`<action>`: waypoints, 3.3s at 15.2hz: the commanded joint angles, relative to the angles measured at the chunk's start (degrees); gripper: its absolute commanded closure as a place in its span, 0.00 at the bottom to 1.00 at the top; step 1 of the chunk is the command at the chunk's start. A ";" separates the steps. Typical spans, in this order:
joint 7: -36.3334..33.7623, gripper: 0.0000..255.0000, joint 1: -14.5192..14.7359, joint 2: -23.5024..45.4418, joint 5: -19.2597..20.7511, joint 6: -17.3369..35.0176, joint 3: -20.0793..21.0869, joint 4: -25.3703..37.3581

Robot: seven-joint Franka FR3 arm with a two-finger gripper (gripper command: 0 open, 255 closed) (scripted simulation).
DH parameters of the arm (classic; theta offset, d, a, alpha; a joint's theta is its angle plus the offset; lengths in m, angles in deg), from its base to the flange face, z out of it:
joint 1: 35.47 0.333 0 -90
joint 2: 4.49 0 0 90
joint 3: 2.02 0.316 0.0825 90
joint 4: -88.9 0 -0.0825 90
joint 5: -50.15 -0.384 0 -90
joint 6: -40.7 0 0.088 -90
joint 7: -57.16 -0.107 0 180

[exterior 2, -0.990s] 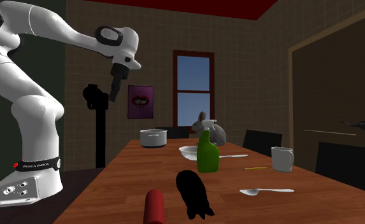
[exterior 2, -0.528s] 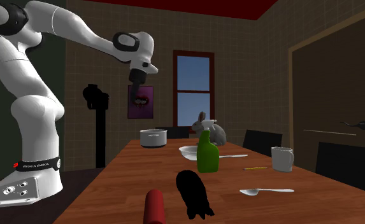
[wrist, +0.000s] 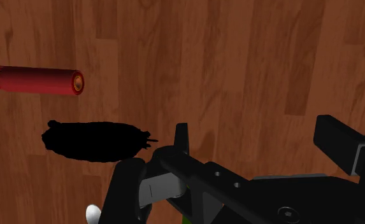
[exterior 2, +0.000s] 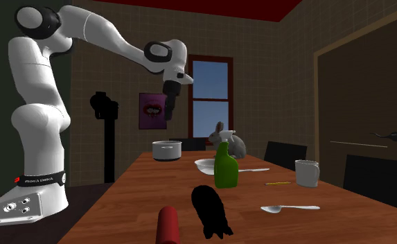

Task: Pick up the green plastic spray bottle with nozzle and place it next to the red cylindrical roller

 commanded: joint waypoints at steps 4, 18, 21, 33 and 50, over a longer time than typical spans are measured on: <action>0.35 0.00 -0.51 10.53 -1.82 2.79 -1.11 9.58; 1.63 0.00 -5.28 41.52 -8.88 0.10 -2.62 47.85; 1.68 0.00 -5.20 41.48 -8.88 2.43 -2.53 45.48; 1.80 0.00 -5.07 41.75 -8.98 5.81 -2.47 42.36; 1.64 1.00 -5.21 41.29 -8.84 1.44 -2.55 46.28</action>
